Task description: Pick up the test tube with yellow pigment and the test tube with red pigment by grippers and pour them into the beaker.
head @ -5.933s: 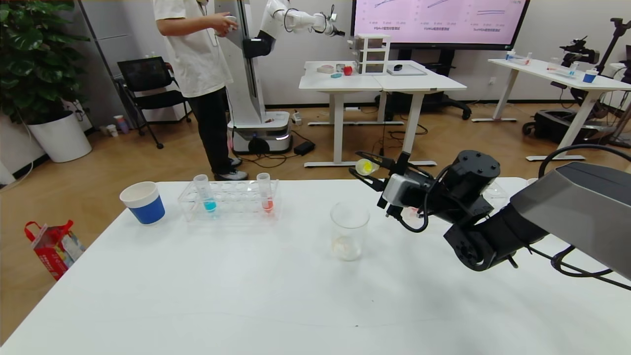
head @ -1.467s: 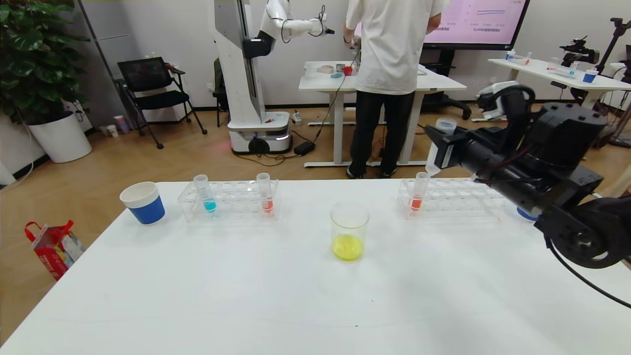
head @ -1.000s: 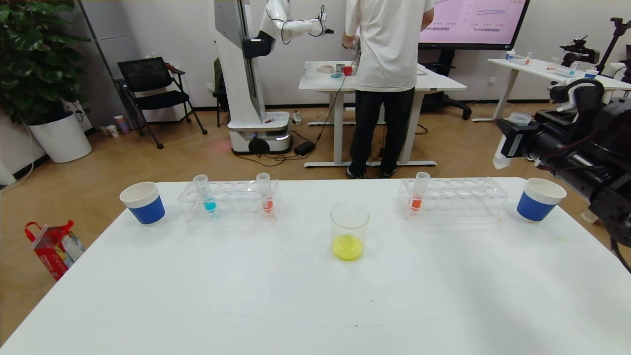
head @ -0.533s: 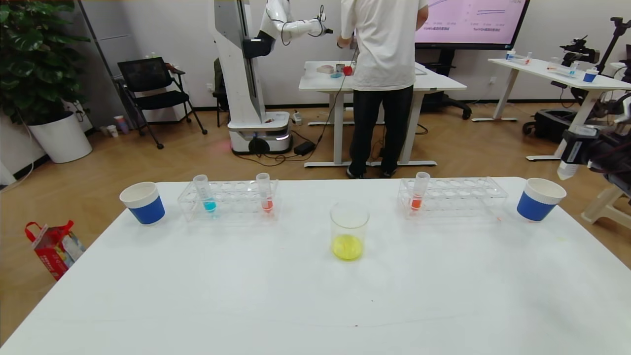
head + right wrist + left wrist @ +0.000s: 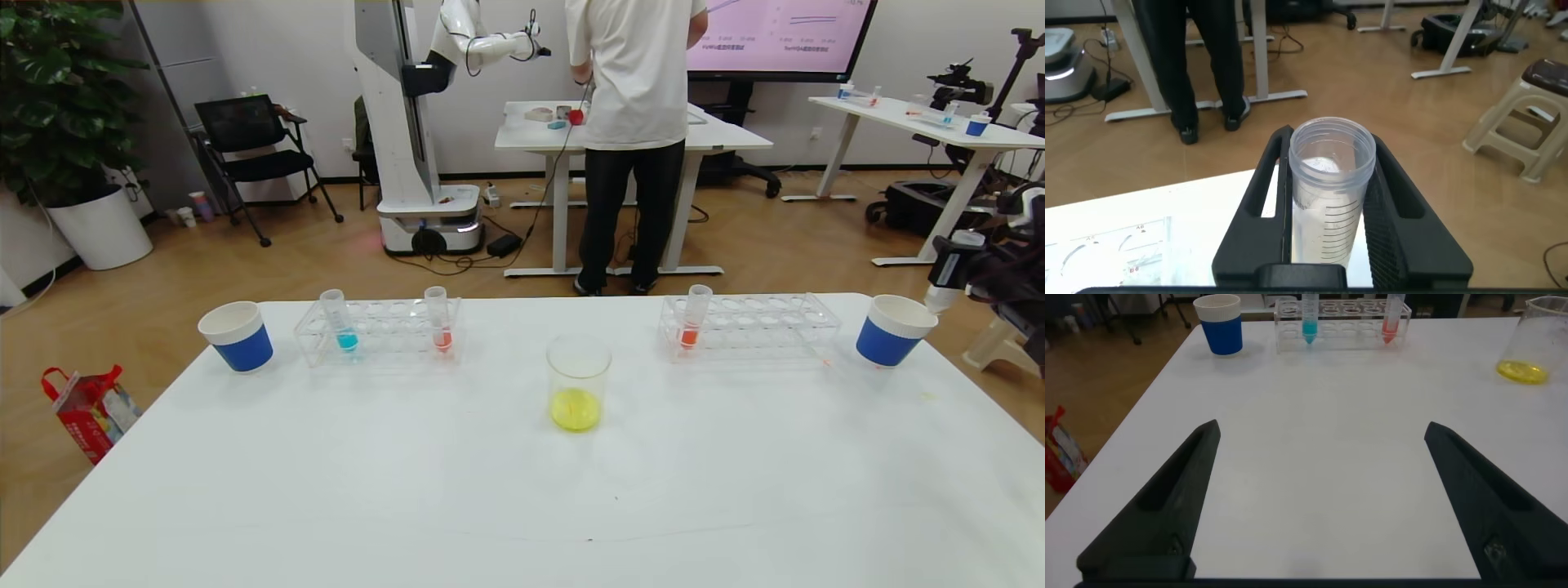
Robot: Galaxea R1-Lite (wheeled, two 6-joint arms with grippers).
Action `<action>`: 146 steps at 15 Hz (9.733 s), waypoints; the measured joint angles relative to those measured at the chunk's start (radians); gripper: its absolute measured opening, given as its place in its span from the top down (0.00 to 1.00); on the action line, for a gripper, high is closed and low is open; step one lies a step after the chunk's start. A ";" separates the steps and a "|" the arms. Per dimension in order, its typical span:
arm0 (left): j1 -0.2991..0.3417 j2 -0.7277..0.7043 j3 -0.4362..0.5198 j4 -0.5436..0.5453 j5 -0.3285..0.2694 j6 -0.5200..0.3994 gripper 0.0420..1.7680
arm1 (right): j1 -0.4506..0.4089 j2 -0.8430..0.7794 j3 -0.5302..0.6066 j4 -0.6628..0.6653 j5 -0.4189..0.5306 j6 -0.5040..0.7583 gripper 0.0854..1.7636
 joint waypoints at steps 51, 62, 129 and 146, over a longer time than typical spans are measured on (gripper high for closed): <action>0.000 0.000 0.000 0.000 0.000 0.000 0.01 | 0.474 -0.945 0.564 -0.042 -0.170 -0.053 0.02; 0.000 0.000 0.000 0.000 0.000 0.000 0.01 | 0.464 -1.711 0.616 0.600 -0.194 -0.170 0.02; -0.218 1.441 -0.435 -1.012 0.209 -0.041 0.01 | 0.380 -2.043 1.050 1.011 -0.027 -0.047 0.02; -0.419 2.220 -0.818 -1.403 0.391 -0.050 0.01 | 0.380 -2.043 1.050 1.011 -0.027 -0.047 0.02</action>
